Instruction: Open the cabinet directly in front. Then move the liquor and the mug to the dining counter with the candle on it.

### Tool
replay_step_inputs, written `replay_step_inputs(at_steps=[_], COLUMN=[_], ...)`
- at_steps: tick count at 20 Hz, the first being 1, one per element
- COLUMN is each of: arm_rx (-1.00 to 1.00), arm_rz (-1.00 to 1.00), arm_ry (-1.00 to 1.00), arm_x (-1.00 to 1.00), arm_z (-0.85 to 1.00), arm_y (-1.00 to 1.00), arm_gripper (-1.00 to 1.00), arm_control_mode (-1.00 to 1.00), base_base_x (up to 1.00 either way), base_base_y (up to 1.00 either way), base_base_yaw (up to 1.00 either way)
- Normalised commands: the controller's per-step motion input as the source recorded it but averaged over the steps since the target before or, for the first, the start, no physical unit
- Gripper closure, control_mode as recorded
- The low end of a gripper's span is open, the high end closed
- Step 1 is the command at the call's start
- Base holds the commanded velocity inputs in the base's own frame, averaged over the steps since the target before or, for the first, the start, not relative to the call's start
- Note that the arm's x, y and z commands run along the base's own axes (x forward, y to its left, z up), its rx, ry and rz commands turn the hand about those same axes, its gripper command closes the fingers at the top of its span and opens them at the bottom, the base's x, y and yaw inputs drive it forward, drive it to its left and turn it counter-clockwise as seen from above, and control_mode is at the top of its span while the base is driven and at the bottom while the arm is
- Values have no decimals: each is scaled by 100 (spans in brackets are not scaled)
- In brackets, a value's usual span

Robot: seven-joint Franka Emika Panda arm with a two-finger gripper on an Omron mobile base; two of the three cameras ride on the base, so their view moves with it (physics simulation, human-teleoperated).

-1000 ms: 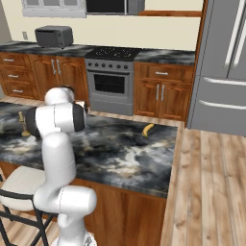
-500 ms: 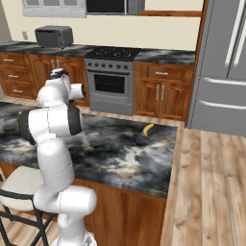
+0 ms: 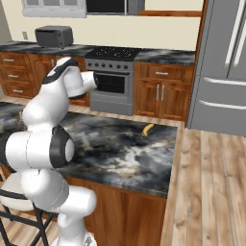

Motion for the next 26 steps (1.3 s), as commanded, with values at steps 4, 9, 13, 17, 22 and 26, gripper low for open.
replay_step_inputs(at_steps=[4, 9, 13, 17, 22, 26], arm_rx=[-11, -24, -28, -27, -1, 0], arm_rz=[-1, -9, -25, -26, 0, 0], arm_ry=[0, 3, 22, 20, 0, 0], arm_x=[-100, -100, -74, -31, -11, -25], arm_z=[64, 55, 63, 39, -6, -8], arm_y=[-100, -100, -76, -29, 0, -1], arm_gripper=[-100, -100, -100, -100, -100, -100], arm_control_mode=[-100, -100, -100, -100, -100, 100], base_base_x=[0, 0, 0, 0, 0, -75], base_base_y=[0, 0, 0, 0, 0, -33], base_base_yaw=[0, 0, 0, 0, 0, -13])
